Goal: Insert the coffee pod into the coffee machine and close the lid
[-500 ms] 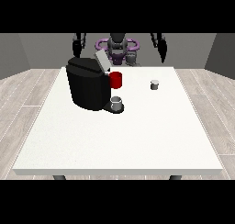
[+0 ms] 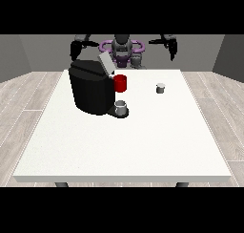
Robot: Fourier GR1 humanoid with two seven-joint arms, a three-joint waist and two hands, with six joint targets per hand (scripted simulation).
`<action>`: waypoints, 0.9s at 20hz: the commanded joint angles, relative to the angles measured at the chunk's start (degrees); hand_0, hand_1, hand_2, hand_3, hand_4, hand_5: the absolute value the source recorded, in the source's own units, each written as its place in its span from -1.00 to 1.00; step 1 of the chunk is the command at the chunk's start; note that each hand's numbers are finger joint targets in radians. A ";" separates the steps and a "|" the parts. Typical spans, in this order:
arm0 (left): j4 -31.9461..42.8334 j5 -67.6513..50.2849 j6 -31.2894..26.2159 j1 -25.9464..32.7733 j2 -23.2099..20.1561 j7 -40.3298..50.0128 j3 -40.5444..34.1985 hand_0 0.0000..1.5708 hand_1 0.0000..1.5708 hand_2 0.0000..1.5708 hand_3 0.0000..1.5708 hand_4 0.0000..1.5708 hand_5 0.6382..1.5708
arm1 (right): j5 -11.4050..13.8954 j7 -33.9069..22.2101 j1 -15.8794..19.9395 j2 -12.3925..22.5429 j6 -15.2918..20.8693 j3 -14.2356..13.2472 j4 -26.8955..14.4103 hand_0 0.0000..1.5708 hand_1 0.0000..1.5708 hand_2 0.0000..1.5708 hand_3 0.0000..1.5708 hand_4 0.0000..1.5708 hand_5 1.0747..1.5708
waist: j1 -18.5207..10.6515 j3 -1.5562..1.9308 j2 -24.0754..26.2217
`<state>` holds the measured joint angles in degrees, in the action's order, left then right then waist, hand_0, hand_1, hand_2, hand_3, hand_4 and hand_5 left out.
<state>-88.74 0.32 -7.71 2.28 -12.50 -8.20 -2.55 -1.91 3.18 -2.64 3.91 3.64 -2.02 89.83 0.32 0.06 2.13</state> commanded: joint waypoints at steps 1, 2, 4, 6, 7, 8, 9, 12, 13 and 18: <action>4.01 2.27 -0.81 -3.48 -4.00 -0.51 -2.57 -1.00 -1.00 -1.00 -1.00 -1.00 1.00 | 1.36 -0.33 1.27 -2.91 3.52 1.34 3.20 -1.00 -1.00 -1.00 -1.00 -0.77 1.00 | 3.12 -0.07 -1.25; 3.03 0.29 -3.75 -4.98 -6.79 2.08 -4.20 -1.00 -1.00 -1.00 -1.00 -1.00 1.00 | 0.92 -2.35 2.72 -2.17 3.69 0.32 2.67 -1.00 -1.00 -1.00 -1.00 -0.82 1.00 | 1.84 -0.06 -1.24; 6.17 -1.04 -4.15 -8.30 -6.68 3.97 -5.40 -1.00 -1.00 -1.00 -1.00 -1.00 1.00 | -0.33 5.58 1.79 -0.90 0.63 -1.33 -1.04 -1.00 -1.00 -1.00 -1.00 -0.66 1.00 | 3.53 -0.04 -4.62; 12.64 0.80 -3.60 -9.66 -6.82 -0.84 -6.43 -1.00 -1.00 -1.00 -1.00 -1.00 1.00 | 0.73 2.95 3.12 -1.93 1.59 0.77 1.81 -1.00 -1.00 -1.00 -1.00 -0.78 1.00 | 5.36 -0.08 -6.25; 9.88 -0.24 -4.45 -12.23 -6.38 6.79 -4.68 -1.00 -1.00 -1.00 -1.00 -1.00 1.00 | 0.81 1.31 6.36 -2.68 3.72 -0.13 0.80 -1.00 -1.00 -1.00 -1.00 -0.80 1.00 | 4.03 -0.06 -5.48; 15.52 1.13 -4.37 -10.68 -7.39 -0.61 -6.73 -1.00 -1.00 -1.00 -1.00 -1.00 1.00 | -0.10 3.52 3.34 -1.28 0.31 0.39 1.57 -1.00 -1.00 -1.00 -1.00 -0.77 1.00 | 5.67 -0.08 -6.96; 17.03 0.72 -5.12 -13.37 -8.53 1.84 -7.34 -1.00 -1.00 -1.00 -1.00 -1.00 1.00 | 2.11 -0.20 4.71 -3.67 3.80 2.69 3.46 -1.00 -1.00 -1.00 -1.00 -0.78 1.00 | 6.06 -0.08 -6.55; 20.75 4.89 -1.90 -15.45 -7.82 3.17 -5.76 -1.00 -1.00 -1.00 -1.00 -1.00 1.00 | 1.95 0.11 4.79 -3.82 5.05 6.51 4.74 -1.00 -1.00 -1.00 -1.00 -0.76 1.00 | 7.81 -0.09 -7.73; 21.36 4.23 -3.73 -15.89 -8.31 3.61 -6.07 -1.00 -1.00 -1.00 -1.00 -1.00 1.00 | -0.85 1.32 5.20 -2.10 2.05 0.28 1.87 -1.00 -1.00 -1.00 -1.00 -0.71 1.00 | 6.46 -0.06 -7.20; 31.11 6.62 -3.53 -19.59 -10.00 -3.06 -7.59 -1.00 -1.00 -1.00 -1.00 -1.00 1.00 | -0.31 2.55 7.98 -1.34 1.05 0.61 0.91 -1.00 -1.00 -1.00 -1.00 -0.64 1.00 | 7.09 -0.08 -11.56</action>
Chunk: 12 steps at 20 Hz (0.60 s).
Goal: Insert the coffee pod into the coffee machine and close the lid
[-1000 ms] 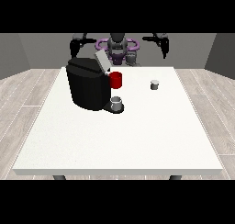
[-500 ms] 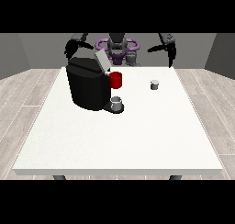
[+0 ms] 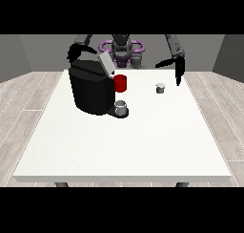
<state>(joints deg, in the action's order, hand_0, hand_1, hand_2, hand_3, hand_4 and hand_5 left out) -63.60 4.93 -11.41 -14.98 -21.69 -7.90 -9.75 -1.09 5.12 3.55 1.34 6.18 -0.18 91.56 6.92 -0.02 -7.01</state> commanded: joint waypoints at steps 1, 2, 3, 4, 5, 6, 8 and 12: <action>6.27 3.03 1.93 -3.46 0.93 -1.22 0.57 -1.00 -1.00 -1.00 -1.00 -1.00 1.00 | -2.37 -0.47 1.23 1.11 -1.77 -2.07 -2.08 -1.00 -1.00 -1.00 -1.00 -0.64 1.00 | 0.46 0.01 -0.96; 8.98 2.94 0.63 -5.01 -1.78 -0.58 -0.92 -1.00 -1.00 -1.00 -1.00 -1.00 1.00 | -1.60 -1.90 1.45 0.84 -1.66 -0.61 -0.19 -1.00 -1.00 -1.00 -1.00 -0.67 1.00 | 1.02 0.00 -0.96; 8.30 4.45 1.46 -6.54 -1.27 0.47 0.42 -1.00 -1.00 -1.00 -1.00 -1.00 1.00 | 0.19 -1.72 3.75 0.44 0.55 -0.91 -2.15 -1.00 -1.00 -1.00 -1.00 -0.57 1.00 | -0.21 0.01 -0.91; 8.06 4.68 2.11 -7.96 -0.78 2.19 0.86 -1.00 -1.00 -1.00 -1.00 -1.00 1.00 | 1.27 3.17 2.42 -1.08 0.66 0.36 -4.44 -1.00 -1.00 -1.00 -1.00 -0.58 1.00 | 0.83 0.02 -3.17; 8.30 6.88 1.41 -3.36 -0.41 -0.79 2.83 -1.00 -1.00 -1.00 -1.00 -1.00 1.00 | -1.31 -0.14 1.51 0.93 -1.15 -1.90 -4.24 -1.00 -1.00 -1.00 -1.00 -0.57 1.00 | -1.12 0.01 0.16; 9.94 7.10 1.73 -5.90 0.27 -1.33 2.87 -1.00 -1.00 -1.00 -1.00 -1.00 1.00 | 0.98 1.42 2.14 -0.39 0.51 -0.41 -5.92 -1.00 -1.00 -1.00 -1.00 -0.55 1.00 | -0.77 0.01 -1.36; 10.66 9.53 2.33 -5.90 0.12 -1.68 4.37 -1.00 -1.00 -0.86 -1.00 -1.00 1.00 | -0.12 -0.56 4.86 0.46 1.37 -2.82 -6.79 -1.00 -1.00 -1.00 -1.00 -0.49 1.00 | -1.43 0.01 -1.58; 10.14 12.60 3.54 -6.94 1.81 1.72 6.81 -0.87 -0.87 -0.36 -1.00 -1.00 1.00 | 2.10 1.00 3.12 -1.26 3.59 -1.04 -11.74 -1.00 -1.00 -1.00 -1.00 -0.53 1.00 | -2.84 0.03 1.11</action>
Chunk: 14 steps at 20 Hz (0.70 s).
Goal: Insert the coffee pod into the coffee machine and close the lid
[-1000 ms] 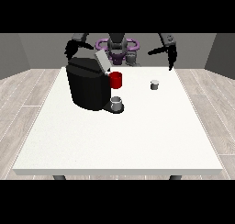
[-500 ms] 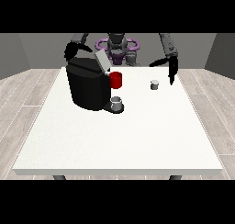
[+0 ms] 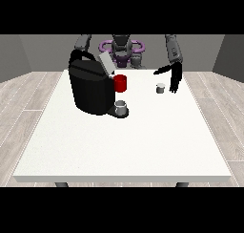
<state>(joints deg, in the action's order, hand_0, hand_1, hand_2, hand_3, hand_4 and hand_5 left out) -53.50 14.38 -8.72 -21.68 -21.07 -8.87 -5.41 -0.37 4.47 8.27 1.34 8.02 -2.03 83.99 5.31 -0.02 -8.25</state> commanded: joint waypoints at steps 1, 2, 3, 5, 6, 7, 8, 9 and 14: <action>6.52 2.52 1.29 -1.07 -1.45 -4.27 -1.07 -0.72 -0.72 -0.33 -0.72 -1.00 1.00 | -0.98 -1.29 0.50 1.84 -1.26 -1.39 -0.30 -1.00 -1.00 -1.00 -1.00 -0.50 1.00 | 1.11 0.00 -0.51; 6.10 1.98 -0.25 -3.96 -1.35 1.07 -1.06 -0.43 -0.43 -0.23 -0.62 -1.00 1.00 | 1.27 -3.78 1.04 1.04 0.26 0.44 -1.37 -1.00 -1.00 -1.00 -1.00 -0.48 1.00 | 0.85 0.01 0.72; 5.86 4.08 1.86 -2.57 1.42 2.14 1.18 -0.18 -0.18 -0.09 -0.56 -1.00 1.00 | 1.65 -1.30 1.24 -1.11 2.20 0.67 -2.93 -1.00 -1.00 -1.00 -1.00 -0.45 1.00 | -0.10 0.02 1.35; 7.28 5.19 2.78 -3.40 -0.80 1.28 0.14 0.03 0.03 0.08 -0.36 -1.00 1.00 | 0.29 -0.13 0.53 1.12 -0.53 -0.76 -4.00 -1.00 -1.00 -1.00 -1.00 -0.46 1.00 | 0.82 0.02 0.53; 8.30 5.73 2.49 -3.23 -0.88 -1.85 0.52 -0.04 -0.04 0.04 -0.35 -1.00 1.00 | 0.18 -2.38 2.75 2.67 -0.81 -1.78 -4.14 -1.00 -1.00 -1.00 -1.00 -0.46 1.00 | 0.41 0.01 -0.37; 7.95 7.08 2.43 -4.46 -1.62 0.39 1.24 -0.22 -0.22 -0.06 -0.39 -1.00 1.00 | 0.97 0.34 2.63 0.61 0.82 -1.00 -5.55 -1.00 -1.00 -1.00 -1.00 -0.46 1.00 | 0.13 0.02 -0.14; 8.66 8.33 3.31 -3.58 -2.04 -2.15 1.81 -0.10 -0.10 -0.01 -0.38 -1.00 1.00 | 0.81 1.35 2.26 1.32 -0.20 -1.04 -5.24 -1.00 -1.00 -1.00 -1.00 -0.48 1.00 | 0.51 0.01 -0.87; 9.09 9.78 4.72 -2.72 -0.89 -1.96 2.92 -0.19 -0.19 -0.04 -0.38 -1.00 1.00 | 1.39 -1.46 2.31 1.47 0.82 -1.01 -4.81 -1.00 -1.00 -1.00 -1.00 -0.48 1.00 | 0.53 0.01 0.14; 12.21 14.26 9.49 -6.20 -0.82 -3.99 4.15 -0.30 -0.30 -0.11 -0.42 -1.00 1.00 | 2.16 -0.67 5.48 -1.14 3.36 -0.05 -4.55 -1.00 -1.00 -1.00 -1.00 -0.51 1.00 | 1.91 0.00 -3.47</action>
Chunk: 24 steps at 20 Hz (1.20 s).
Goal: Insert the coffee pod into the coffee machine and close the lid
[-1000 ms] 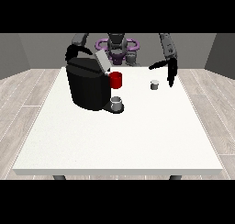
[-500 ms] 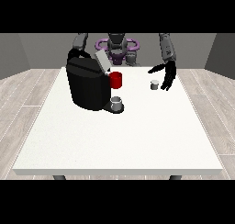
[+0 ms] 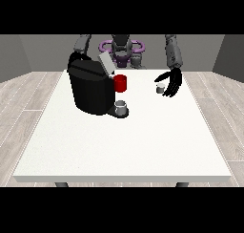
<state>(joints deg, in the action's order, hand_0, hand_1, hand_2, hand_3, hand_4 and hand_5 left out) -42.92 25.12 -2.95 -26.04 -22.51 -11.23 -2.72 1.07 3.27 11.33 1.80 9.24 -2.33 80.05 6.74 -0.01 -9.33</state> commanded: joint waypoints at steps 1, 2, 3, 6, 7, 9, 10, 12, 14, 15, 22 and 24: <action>2.34 3.87 1.61 -0.68 0.93 -0.38 1.83 -0.23 -0.23 -0.05 -0.38 -1.00 1.00 | 0.44 -2.23 -0.12 -0.51 0.54 0.67 -0.79 -1.00 -1.00 -1.00 -1.00 -0.45 1.00 | -0.44 0.00 2.22; 4.22 3.77 3.11 -0.25 -1.16 -4.63 0.22 -0.18 -0.18 0.00 -0.33 -1.00 1.00 | -0.72 -1.12 -1.21 -0.07 -0.89 0.36 0.41 -1.00 -1.00 -1.00 -1.00 -0.45 1.00 | 0.48 -0.01 0.74; 5.70 4.25 6.84 -1.42 0.62 -5.58 -0.14 -0.14 -0.14 0.03 -0.30 -1.00 1.00 | -0.92 -2.89 1.45 2.06 -2.43 0.07 2.60 -1.00 -1.00 -1.00 -1.00 -0.41 1.00 | 2.16 -0.03 -1.45; 4.92 5.34 8.73 -0.83 1.42 -5.56 -0.02 -0.08 -0.08 0.10 -0.17 -0.71 1.00 | -0.85 0.45 -1.40 -0.43 -0.60 -0.04 -0.86 -1.00 -1.00 -1.00 -1.00 -0.39 1.00 | 0.05 0.00 0.81; 6.20 5.87 8.96 -1.33 2.11 -5.58 0.05 -0.13 -0.13 0.08 -0.17 -0.63 1.00 | 1.20 -2.00 -0.74 -1.03 1.54 1.24 0.21 -1.00 -1.00 -1.00 -1.00 -0.34 1.00 | -0.09 -0.01 1.73; 7.50 5.31 9.62 -1.85 1.61 -8.35 -1.21 0.07 0.07 0.24 -0.06 -0.50 1.00 | -1.89 -0.33 -0.13 2.17 -2.36 -1.84 -0.63 -1.00 -1.00 -1.00 -1.00 -0.33 1.00 | 0.39 0.00 0.35; 8.02 6.91 11.65 -3.66 2.98 -3.51 -0.47 0.05 0.05 0.24 -0.06 -0.50 1.00 | 0.95 -1.97 -1.83 -0.31 -0.28 1.94 1.24 -1.00 -1.00 -1.00 -1.00 -0.38 1.00 | 2.10 -0.01 1.60; 7.92 8.54 11.51 -1.66 1.72 -6.59 0.53 0.17 0.17 0.33 0.06 -0.54 1.00 | -1.13 0.58 -2.81 0.43 -1.65 -0.28 -1.19 -1.00 -1.00 -1.00 -1.00 -0.33 1.00 | 0.45 0.00 2.00; 9.53 9.69 11.58 -3.86 0.41 -6.36 0.34 0.26 0.26 0.39 0.10 -0.64 1.00 | -0.37 -0.72 -0.99 -0.83 0.42 0.29 -0.17 -1.00 -1.00 -1.00 -1.00 -0.35 1.00 | 1.04 0.00 0.94; 7.88 11.42 9.52 -2.78 0.21 -5.62 2.92 0.18 0.18 0.32 0.04 -0.64 1.00 | -1.09 -1.69 0.66 -1.71 2.17 -0.20 -2.03 -1.00 -1.00 -1.00 -1.00 -0.36 1.00 | -1.24 0.01 2.35; 11.19 11.27 11.00 -6.63 -0.97 -11.08 0.02 0.61 0.61 0.78 0.74 -0.35 1.00 | -0.63 0.01 1.53 -1.70 2.98 0.65 -1.31 -1.00 -1.00 -1.00 -1.00 -0.38 1.00 | 0.06 -0.01 -0.80; 9.24 10.19 6.62 -8.21 -1.43 -10.73 0.16 0.81 0.81 0.85 0.81 -0.28 1.00 | -2.87 3.23 -1.21 0.05 -1.59 -1.56 -3.67 -1.00 -1.00 -1.00 -1.00 -0.45 1.00 | 0.64 0.02 0.86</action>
<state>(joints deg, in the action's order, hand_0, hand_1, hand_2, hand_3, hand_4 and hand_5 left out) -32.82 36.01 7.56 -31.63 -22.87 -20.69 -2.24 -1.17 3.39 11.10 1.94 8.32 -3.09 78.80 7.49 0.03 -8.69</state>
